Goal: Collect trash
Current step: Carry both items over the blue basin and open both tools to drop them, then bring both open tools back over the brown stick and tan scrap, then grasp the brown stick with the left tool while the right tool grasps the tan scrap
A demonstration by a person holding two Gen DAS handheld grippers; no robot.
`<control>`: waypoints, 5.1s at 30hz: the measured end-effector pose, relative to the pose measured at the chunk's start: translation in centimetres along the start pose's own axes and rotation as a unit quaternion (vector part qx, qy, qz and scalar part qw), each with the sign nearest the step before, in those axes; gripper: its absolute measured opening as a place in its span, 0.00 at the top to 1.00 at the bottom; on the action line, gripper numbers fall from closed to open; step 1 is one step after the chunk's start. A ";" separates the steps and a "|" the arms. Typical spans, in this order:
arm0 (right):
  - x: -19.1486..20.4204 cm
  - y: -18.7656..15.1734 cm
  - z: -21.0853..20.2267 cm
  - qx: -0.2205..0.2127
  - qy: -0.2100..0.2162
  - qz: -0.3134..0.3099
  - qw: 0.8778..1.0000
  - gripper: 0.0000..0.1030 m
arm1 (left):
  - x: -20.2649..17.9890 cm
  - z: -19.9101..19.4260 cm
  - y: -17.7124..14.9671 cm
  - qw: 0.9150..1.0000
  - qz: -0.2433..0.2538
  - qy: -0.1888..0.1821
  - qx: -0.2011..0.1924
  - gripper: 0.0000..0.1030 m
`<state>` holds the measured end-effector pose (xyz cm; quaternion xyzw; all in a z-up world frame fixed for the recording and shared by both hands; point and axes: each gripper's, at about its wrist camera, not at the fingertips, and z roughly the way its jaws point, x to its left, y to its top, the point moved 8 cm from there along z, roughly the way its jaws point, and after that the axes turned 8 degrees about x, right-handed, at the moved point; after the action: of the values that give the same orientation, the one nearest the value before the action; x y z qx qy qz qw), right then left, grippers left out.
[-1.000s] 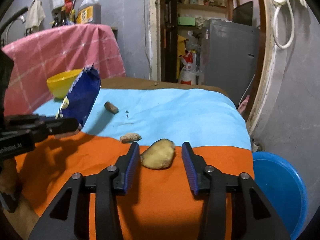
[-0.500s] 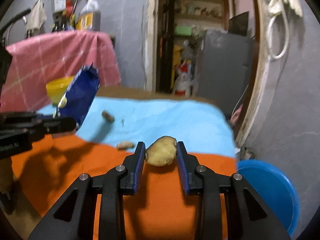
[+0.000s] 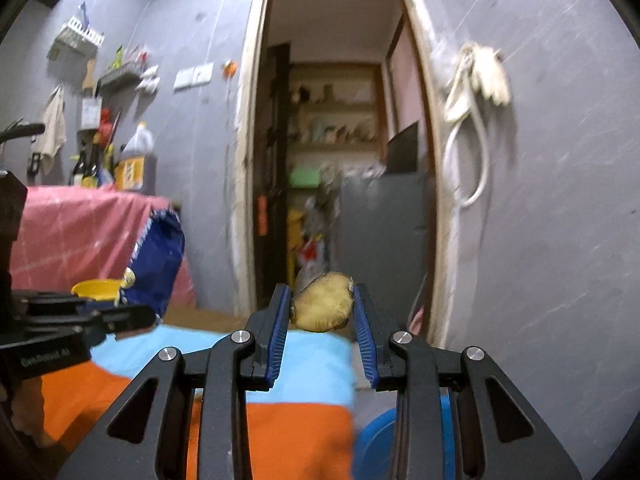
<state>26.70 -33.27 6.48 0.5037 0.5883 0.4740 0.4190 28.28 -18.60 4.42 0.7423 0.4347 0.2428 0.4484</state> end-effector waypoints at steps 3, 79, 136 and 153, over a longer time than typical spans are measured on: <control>-1.7 0.4 -1.2 -0.015 -0.027 0.008 1.000 0.72 | -2.4 0.9 0.5 1.000 0.016 -0.024 0.000 0.93; -17.8 -11.4 0.6 0.227 -0.131 0.188 0.947 0.51 | -14.4 14.4 -4.5 0.969 0.023 -0.148 0.195 0.64; 8.0 0.3 1.7 -0.056 0.023 -0.015 0.998 0.00 | 13.8 -7.1 -3.0 0.964 -0.108 0.227 -0.090 0.02; 9.0 -5.9 9.1 0.172 0.047 -0.015 0.984 0.05 | 17.2 1.4 -6.1 0.973 -0.124 0.182 0.074 0.02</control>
<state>33.09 -23.37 -1.23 0.5365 0.6874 0.3825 0.3055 35.38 -3.07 -2.15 0.6572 0.6143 0.2838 0.3319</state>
